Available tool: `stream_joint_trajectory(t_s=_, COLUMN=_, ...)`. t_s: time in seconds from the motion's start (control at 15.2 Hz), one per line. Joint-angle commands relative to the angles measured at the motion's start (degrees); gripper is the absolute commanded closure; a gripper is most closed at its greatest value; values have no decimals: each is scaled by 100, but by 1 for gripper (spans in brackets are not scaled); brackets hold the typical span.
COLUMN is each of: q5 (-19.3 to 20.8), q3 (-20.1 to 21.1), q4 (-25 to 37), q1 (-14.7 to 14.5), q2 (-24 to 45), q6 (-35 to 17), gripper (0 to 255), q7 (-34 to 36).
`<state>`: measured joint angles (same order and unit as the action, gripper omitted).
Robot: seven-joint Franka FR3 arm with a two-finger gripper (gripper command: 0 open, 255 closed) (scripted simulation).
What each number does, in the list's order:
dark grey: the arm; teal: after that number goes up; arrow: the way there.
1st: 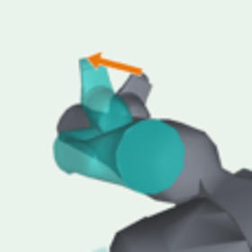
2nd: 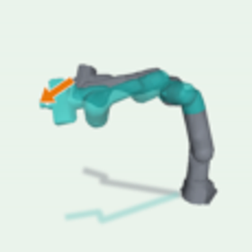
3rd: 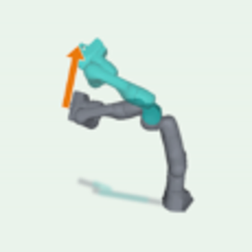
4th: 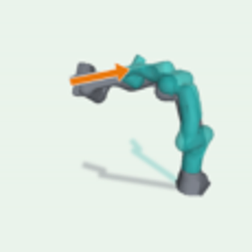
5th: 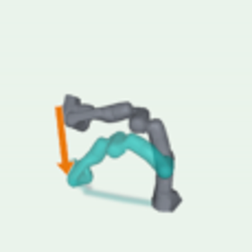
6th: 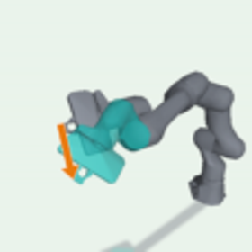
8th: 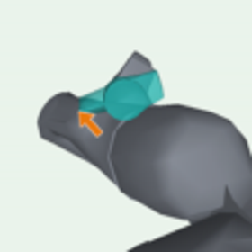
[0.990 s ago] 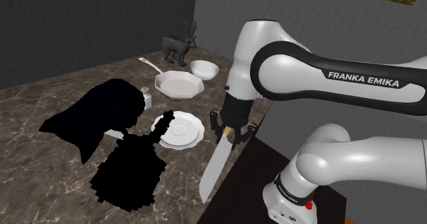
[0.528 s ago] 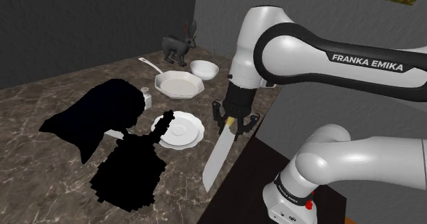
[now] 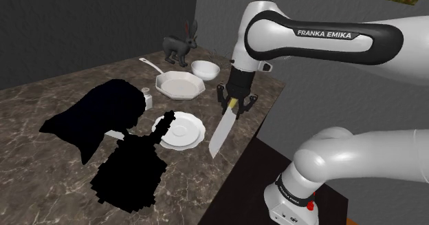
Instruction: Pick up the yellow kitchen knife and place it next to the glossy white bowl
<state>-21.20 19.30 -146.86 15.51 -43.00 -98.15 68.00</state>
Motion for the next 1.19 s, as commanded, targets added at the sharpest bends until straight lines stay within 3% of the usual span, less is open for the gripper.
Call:
stream_joint_trajectory(t_s=0.0, q5=243, q3=-219, q4=114, q1=199, q2=244, q6=-65, gripper=255, q7=-295)
stream_joint_trajectory(t_s=0.66, q5=1054, q3=-889, q4=1223, q1=919, q2=1854, q6=-395, gripper=255, q7=-1233)
stream_joint_trajectory(t_s=1.12, q5=1468, q3=-1277, q4=2504, q1=1295, q2=3218, q6=-401, gripper=255, q7=-1781)
